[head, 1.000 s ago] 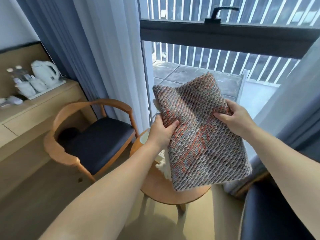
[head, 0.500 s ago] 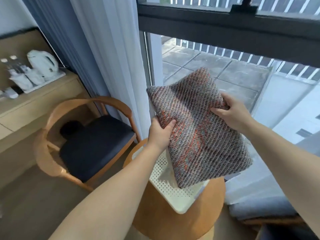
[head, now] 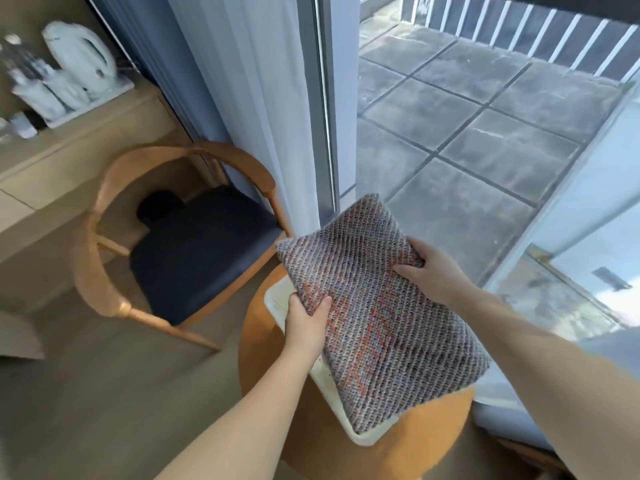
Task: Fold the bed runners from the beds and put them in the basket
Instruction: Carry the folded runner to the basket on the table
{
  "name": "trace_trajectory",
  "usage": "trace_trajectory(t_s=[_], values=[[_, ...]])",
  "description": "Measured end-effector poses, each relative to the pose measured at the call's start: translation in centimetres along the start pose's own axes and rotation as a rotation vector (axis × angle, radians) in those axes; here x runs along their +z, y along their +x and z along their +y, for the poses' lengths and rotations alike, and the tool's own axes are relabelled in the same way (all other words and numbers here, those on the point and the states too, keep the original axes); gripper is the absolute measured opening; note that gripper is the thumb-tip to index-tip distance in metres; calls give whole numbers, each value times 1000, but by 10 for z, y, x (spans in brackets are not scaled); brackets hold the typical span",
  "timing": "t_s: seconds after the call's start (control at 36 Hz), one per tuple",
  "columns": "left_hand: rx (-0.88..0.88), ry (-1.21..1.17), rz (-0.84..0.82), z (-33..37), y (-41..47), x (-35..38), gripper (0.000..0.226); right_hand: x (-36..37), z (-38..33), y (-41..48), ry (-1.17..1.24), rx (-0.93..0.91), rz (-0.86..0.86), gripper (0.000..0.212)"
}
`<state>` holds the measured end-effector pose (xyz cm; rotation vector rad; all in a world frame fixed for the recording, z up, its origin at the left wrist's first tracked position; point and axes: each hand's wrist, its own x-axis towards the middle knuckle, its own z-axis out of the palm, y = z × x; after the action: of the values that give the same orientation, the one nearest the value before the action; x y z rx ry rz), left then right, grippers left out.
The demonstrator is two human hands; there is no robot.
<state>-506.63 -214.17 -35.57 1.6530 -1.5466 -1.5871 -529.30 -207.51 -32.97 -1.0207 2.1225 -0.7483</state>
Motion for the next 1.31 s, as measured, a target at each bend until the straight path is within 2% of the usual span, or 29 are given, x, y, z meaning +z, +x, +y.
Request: trace_trajectory(t_s=[0.25,0.39,0.53,0.61,0.67,0.72,0.78,0.83,0.89,0.97,1.06,1.14,1.31], values=[[-180,63,107,-67,39,-5,31,79,39,44,-35,12,-122,51],[-331,43,87,-92,50,6,54,99,55,56,-109,22,-146,56],[-493,44,8,-100,42,14,62,105,67,62,-226,64,-245,59],[-416,186,31,-91,44,17,64,110,68,63,-394,62,-267,62],[-352,286,40,-81,49,17,77,118,66,61,-515,5,-278,65],[-211,459,35,-74,57,16,81,131,67,56,-589,-79,-262,72],[-32,735,-55,-76,68,14,79,141,71,54,-693,-209,-234,80],[90,1001,-187,-82,78,14,76,147,75,54,-765,-290,-269,76],[165,1187,-296,-90,83,17,79,153,81,53,-837,-312,-330,66],[189,1405,-454,-107,85,23,93,163,94,48,-939,-278,-407,75],[140,1531,-587,-119,86,28,113,165,116,44,-966,-180,-482,85],[160,1595,-638,-126,82,33,129,163,133,32,-991,-133,-534,92],[265,1648,-710,-137,60,44,136,159,143,-1,-1125,-69,-624,92]])
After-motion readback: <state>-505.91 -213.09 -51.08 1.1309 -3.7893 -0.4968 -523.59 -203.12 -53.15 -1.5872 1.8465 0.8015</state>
